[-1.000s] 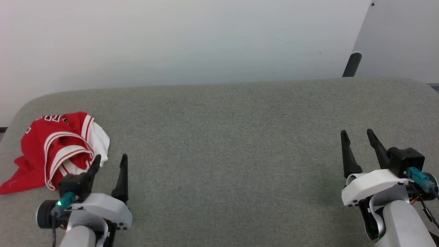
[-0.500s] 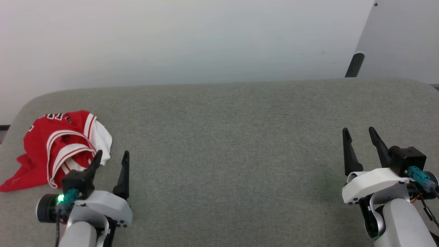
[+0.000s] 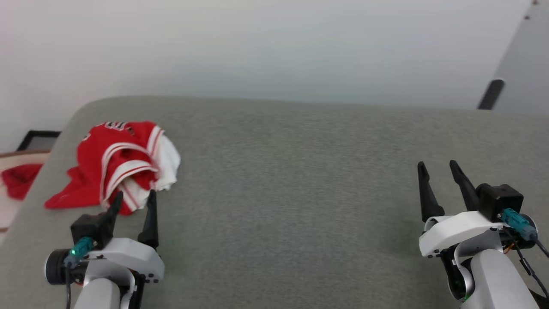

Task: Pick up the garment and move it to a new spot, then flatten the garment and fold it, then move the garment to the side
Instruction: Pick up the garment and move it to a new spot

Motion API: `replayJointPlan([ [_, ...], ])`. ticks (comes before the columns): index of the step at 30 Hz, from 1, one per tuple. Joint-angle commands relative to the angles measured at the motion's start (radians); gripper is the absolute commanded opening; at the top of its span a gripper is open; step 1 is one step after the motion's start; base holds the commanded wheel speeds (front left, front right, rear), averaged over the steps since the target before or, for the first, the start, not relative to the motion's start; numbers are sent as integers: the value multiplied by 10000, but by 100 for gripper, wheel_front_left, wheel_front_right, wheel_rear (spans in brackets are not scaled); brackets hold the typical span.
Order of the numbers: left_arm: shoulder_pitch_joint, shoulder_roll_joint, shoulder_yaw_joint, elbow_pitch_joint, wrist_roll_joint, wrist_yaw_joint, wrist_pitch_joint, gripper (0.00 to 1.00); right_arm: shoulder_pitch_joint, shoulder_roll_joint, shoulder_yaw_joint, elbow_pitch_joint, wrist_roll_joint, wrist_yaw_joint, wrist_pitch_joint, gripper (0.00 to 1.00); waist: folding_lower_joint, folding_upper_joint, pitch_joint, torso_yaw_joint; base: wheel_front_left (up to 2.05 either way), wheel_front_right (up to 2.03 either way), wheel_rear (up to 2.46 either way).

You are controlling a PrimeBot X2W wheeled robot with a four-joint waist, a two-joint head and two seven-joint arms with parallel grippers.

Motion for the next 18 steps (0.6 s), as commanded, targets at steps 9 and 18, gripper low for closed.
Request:
replayJointPlan([
  [9,197,-128,41,59,203,100,1,100,-206,-84,555,204,309,7,-51,100,0,0,-145,2331,0,0,0],
  [18,565,-252,163,-154,349,265,1,100,-137,-60,1115,338,574,8,-51,100,0,0,-359,3976,0,0,0],
])
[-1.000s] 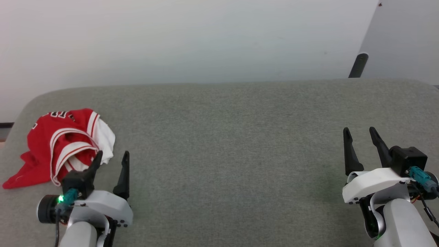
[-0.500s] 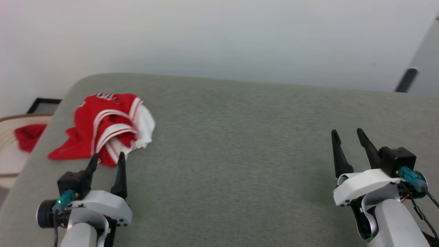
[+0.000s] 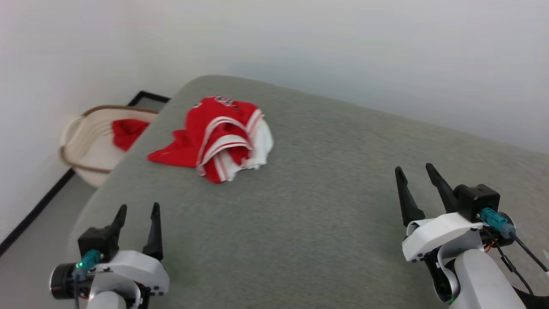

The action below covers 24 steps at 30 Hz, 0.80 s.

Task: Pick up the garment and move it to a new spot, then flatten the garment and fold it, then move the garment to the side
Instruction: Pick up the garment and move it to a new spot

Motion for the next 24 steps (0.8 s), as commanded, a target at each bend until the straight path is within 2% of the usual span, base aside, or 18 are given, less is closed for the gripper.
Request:
replayJointPlan([
  [1,152,31,112,-78,28,79,1,100,-30,26,187,32,51,8,-51,100,0,0,-164,1067,0,0,0],
  [14,1333,-274,1203,-1686,-303,607,1,100,-1536,165,2474,850,822,6,-36,100,0,0,400,1436,0,0,0],
  [24,1542,-330,1231,-1987,-133,465,1,100,-1730,193,2881,1118,1225,6,-33,100,0,0,506,1430,0,0,0],
])
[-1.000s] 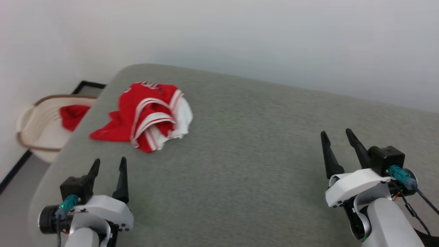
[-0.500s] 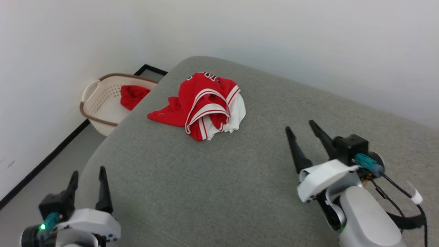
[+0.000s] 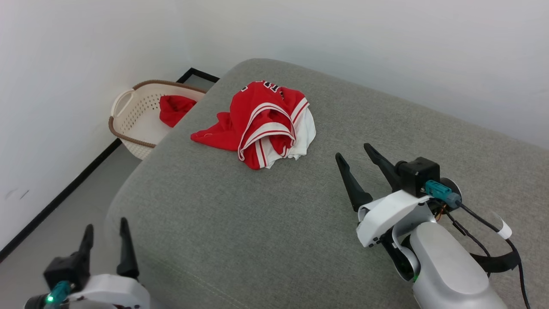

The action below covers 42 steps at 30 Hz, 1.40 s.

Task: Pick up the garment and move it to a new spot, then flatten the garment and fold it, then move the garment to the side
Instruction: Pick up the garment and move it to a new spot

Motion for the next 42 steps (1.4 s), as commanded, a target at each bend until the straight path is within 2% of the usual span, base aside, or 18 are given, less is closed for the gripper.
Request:
replayJointPlan([
  [1,-103,29,-49,46,70,-52,1,100,100,5,-46,7,-9,4,-10,100,0,0,9,-25,0,0,0],
  [8,-1603,371,-945,985,308,-573,1,100,921,-242,-727,-461,-571,4,-10,100,0,0,139,-249,0,0,0],
  [14,-3529,1009,-1004,2288,-115,-781,1,100,759,-130,-450,-989,-1267,3,-10,100,0,0,1227,-1888,0,0,0],
  [18,-4976,1812,-1173,3354,-462,-845,1,100,416,-31,-75,-1165,-1584,3,-10,100,0,0,2122,-2941,0,0,0],
  [26,-7634,3460,-2791,5246,-2063,-858,280,100,-170,12,754,-1772,-1626,3,-9,100,0,0,3440,-4449,0,0,0],
  [30,-8471,4133,-3623,5962,-3002,-859,834,100,-208,18,1187,-2149,-1479,3,-9,100,0,0,3762,-4896,0,0,0],
  [36,-9077,4773,-4804,6535,-4556,-858,2117,100,-145,30,1533,-2660,-1517,3,-9,100,0,0,3989,-5251,0,0,0],
  [42,-8742,5263,-5759,6806,-6243,-850,4473,100,-52,27,1858,-3165,-1688,3,93,100,0,0,3933,-5589,0,0,0],
])
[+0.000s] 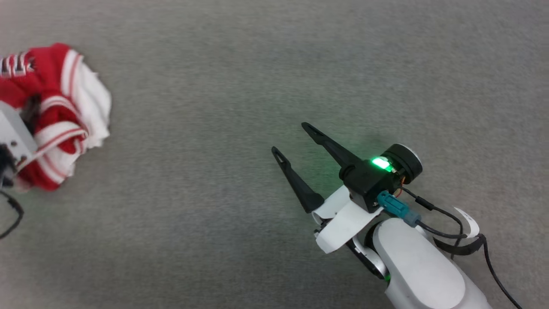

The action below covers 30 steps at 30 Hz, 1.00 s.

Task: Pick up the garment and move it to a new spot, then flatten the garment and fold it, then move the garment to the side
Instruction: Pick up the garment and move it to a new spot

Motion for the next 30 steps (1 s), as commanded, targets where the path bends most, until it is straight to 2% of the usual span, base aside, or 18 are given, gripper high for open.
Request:
replayJointPlan([
  [1,120,216,-67,15,-297,7,272,100,0,23,52,-155,-63,1,35,100,0,0,391,-546,0,0,0],
  [4,380,316,-380,-135,-1116,6,1225,100,-33,21,136,-480,-115,1,161,100,0,0,450,-749,0,0,0],
  [7,527,682,-745,-333,-1642,4,1894,100,-27,24,194,-880,-213,1,339,100,0,0,597,-918,0,0,0],
  [12,806,666,-1356,-615,-2395,-18,2202,100,106,20,133,-1432,-362,1,586,100,0,0,762,-1009,0,0,0],
  [13,848,660,-1479,-636,-2494,-19,2151,49,136,20,119,-1514,-389,1,625,100,0,0,774,-1010,0,0,0],
  [14,871,649,-1599,-680,-2579,-19,2050,27,148,20,106,-1575,-410,1,680,100,0,0,778,-1007,0,0,0],
  [15,876,662,-1695,-692,-2659,-20,1926,0,153,18,98,-1638,-437,1,696,100,0,0,772,-998,0,0,0],
  [25,198,1087,-2506,-689,-2877,-20,189,0,246,17,-165,-1614,-346,1,744,100,0,0,282,-720,0,0,0],
  [30,-64,1138,-2769,-804,-3081,-6,-278,0,361,16,-369,-1341,-211,1,588,100,0,0,-101,-634,0,0,0],
])
